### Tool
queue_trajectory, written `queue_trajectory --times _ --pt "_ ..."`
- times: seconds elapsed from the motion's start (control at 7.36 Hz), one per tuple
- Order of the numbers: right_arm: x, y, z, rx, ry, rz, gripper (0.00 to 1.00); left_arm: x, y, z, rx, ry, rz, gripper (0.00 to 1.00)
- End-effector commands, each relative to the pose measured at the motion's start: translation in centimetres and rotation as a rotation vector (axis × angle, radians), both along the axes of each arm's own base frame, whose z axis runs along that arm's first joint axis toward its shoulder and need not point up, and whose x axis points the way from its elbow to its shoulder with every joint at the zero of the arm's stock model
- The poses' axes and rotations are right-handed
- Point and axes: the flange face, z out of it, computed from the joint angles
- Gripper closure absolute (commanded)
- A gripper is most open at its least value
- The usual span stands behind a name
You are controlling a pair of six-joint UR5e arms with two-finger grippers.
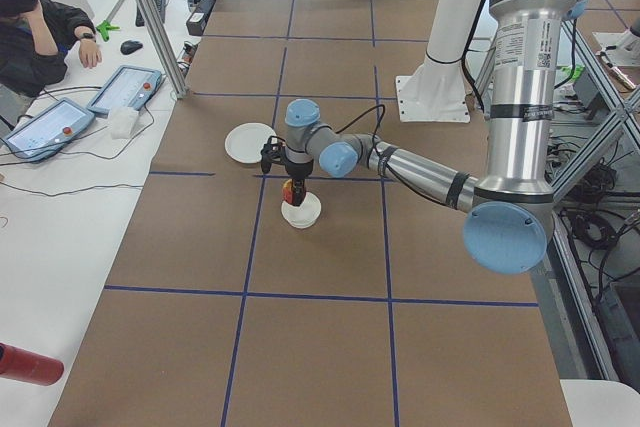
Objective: Move apple from plate to bowl
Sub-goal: 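Lift the apple and carry it with the left gripper over the white bowl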
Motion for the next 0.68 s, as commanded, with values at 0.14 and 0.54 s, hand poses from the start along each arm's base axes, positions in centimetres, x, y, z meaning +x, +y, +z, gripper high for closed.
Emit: queue_trajectory --times 0.14,0.54 --pt "0.0 0.0 -0.1 0.001 0.0 0.0 0.0 2.9 1.0 2.8 -0.014 0.021 0.004 1.0" --pt "0.0 0.0 -0.1 0.001 0.0 0.0 0.0 3.5 0.4 3.2 -0.011 0.018 0.012 1.0"
